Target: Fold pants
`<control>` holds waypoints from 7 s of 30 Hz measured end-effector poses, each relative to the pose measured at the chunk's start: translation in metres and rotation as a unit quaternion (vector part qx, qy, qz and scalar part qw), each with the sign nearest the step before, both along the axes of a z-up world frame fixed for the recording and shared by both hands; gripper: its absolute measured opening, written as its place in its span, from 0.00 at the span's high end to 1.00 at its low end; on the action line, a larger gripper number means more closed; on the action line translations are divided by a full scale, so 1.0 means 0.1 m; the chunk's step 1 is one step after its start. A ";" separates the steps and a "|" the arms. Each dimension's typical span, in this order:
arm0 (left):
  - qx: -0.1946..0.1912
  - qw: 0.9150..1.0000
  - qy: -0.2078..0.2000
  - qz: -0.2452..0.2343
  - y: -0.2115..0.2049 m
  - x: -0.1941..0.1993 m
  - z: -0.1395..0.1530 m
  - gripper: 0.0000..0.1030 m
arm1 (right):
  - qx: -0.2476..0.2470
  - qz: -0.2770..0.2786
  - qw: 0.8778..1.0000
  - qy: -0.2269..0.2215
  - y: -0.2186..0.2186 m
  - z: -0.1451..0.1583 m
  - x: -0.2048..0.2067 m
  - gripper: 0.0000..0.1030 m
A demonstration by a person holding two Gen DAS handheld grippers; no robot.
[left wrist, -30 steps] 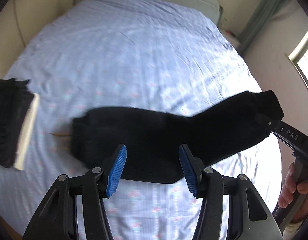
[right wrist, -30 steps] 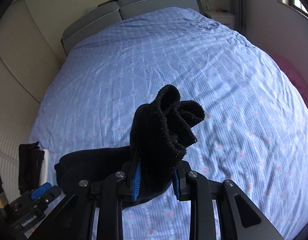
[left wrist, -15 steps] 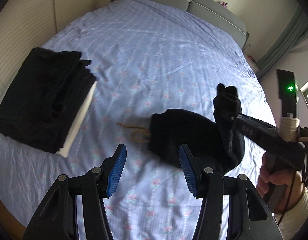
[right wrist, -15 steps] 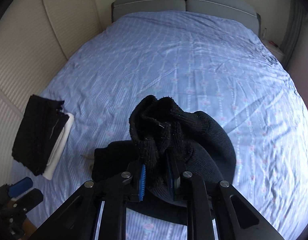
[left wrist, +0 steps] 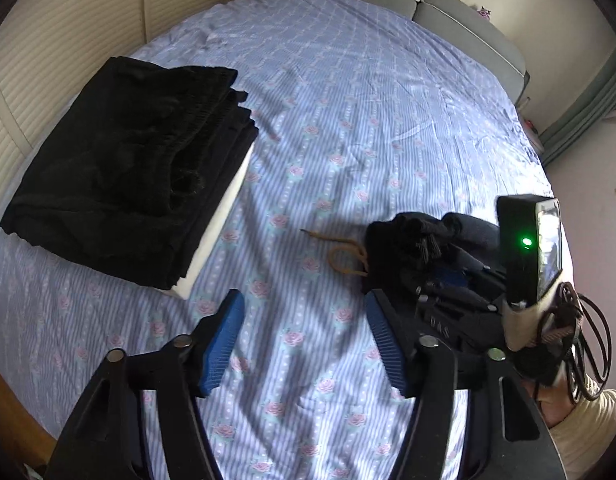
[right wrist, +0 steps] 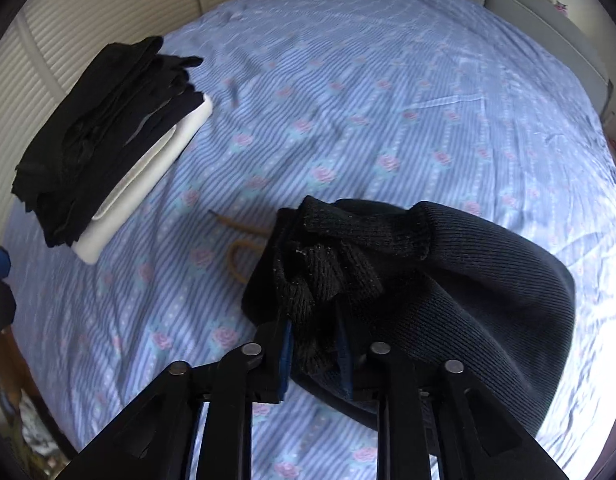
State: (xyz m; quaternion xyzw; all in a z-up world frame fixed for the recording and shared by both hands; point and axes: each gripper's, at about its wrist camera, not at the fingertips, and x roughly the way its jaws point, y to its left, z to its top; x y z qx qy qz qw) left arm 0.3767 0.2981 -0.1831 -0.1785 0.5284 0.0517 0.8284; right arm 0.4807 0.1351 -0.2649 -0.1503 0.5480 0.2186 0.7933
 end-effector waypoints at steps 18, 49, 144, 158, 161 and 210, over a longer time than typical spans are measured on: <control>-0.110 0.994 -0.016 -0.021 -0.56 0.32 -0.01 0.14 | 0.149 -0.154 0.977 -0.011 -1.74 0.76 -0.75 0.34; -0.256 0.963 0.069 0.048 -1.07 0.99 -1.07 0.12 | 0.133 -0.285 0.946 0.079 -2.58 0.07 -0.67 0.34; -0.325 0.942 0.069 0.039 -0.76 0.91 -1.70 0.36 | 0.239 -0.309 0.909 0.147 -2.33 -0.87 0.54 0.30; -0.282 0.959 0.009 0.003 -0.81 0.53 -0.74 0.48 | 0.240 -0.269 0.930 0.077 -2.27 0.01 0.20 0.47; -0.270 0.963 -0.025 -0.004 -0.85 0.29 -0.32 0.48 | 0.252 -0.259 0.931 0.060 -2.34 0.34 0.02 0.47; -0.199 0.962 -0.176 0.066 1.94 -2.75 1.70 0.48 | 0.345 -0.120 0.931 -0.016 0.04 2.31 -2.18 0.47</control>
